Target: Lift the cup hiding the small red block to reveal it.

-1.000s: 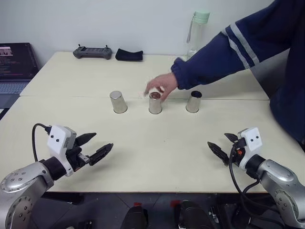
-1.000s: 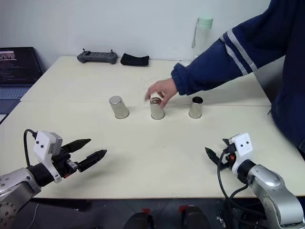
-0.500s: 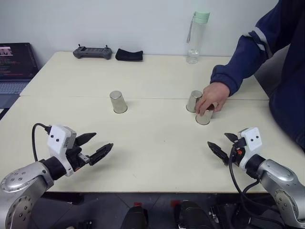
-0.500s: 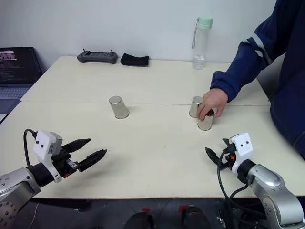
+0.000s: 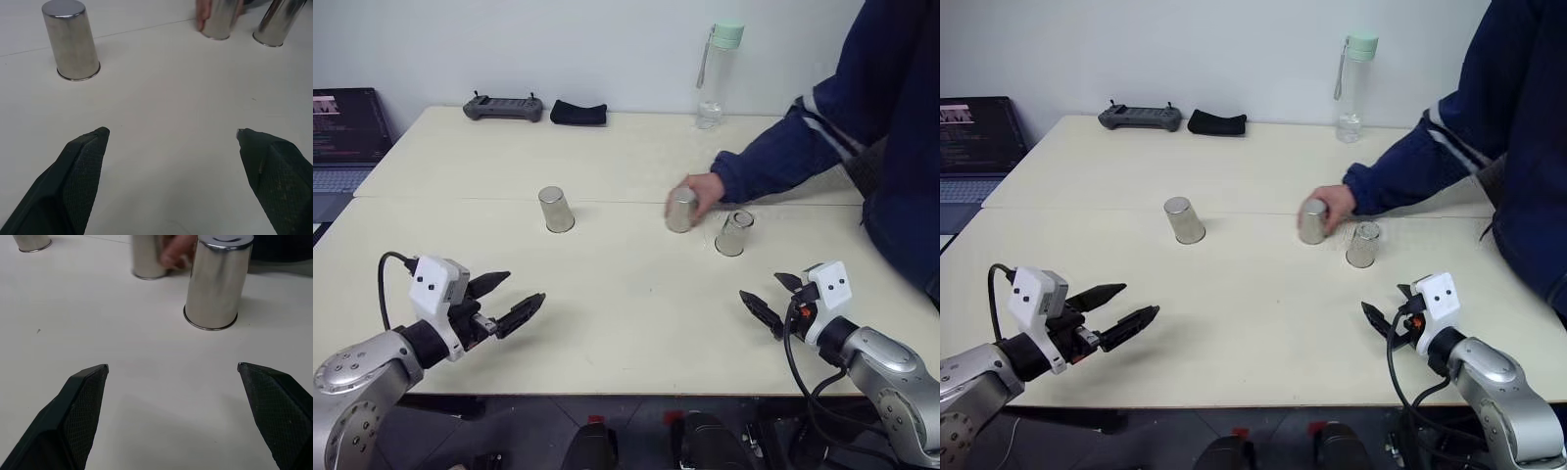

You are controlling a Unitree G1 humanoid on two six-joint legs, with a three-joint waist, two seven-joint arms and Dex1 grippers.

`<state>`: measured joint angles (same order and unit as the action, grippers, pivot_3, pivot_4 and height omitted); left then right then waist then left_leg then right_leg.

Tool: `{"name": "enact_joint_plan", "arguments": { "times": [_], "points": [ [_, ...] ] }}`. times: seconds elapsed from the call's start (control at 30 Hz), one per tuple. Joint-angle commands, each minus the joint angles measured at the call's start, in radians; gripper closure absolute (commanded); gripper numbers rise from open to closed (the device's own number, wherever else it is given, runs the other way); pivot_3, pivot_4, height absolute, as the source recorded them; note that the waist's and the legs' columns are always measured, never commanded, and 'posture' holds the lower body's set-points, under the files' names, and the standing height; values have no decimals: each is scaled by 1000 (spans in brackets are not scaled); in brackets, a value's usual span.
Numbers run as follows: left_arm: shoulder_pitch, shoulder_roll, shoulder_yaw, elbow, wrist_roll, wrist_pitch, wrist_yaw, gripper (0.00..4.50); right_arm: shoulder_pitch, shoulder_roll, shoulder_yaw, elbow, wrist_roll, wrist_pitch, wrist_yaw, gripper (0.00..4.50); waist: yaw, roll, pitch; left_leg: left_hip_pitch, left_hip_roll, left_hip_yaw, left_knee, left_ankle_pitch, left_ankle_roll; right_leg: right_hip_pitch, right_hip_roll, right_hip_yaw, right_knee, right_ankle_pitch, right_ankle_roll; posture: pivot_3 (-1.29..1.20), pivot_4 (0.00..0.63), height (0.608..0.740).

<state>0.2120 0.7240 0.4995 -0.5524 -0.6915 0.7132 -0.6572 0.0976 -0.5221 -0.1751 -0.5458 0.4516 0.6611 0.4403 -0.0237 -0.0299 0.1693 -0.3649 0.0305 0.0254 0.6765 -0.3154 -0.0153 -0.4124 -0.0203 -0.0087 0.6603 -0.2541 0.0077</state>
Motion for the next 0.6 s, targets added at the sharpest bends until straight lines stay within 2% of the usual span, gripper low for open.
{"name": "enact_joint_plan", "arguments": {
  "times": [0.03,0.37,0.6],
  "points": [
    [-13,14,8,-11,2,-13,1,41,-6,2,-12,-21,-2,-23,-1,0,0,0,0,0,0,0,0,0,0,0,0,0,0,0,0,0,150,740],
    [-22,13,10,-5,7,-8,2,41,-1,4,-11,-27,-1,-13,-12,0,0,0,0,0,0,0,0,0,0,0,0,0,0,0,0,0,150,740],
    [-20,-15,48,0,3,7,64,41,-22,1,-7,-33,6,0,-19,0,0,0,0,0,0,0,0,0,0,0,0,0,0,0,0,0,150,740]
  ]
}}
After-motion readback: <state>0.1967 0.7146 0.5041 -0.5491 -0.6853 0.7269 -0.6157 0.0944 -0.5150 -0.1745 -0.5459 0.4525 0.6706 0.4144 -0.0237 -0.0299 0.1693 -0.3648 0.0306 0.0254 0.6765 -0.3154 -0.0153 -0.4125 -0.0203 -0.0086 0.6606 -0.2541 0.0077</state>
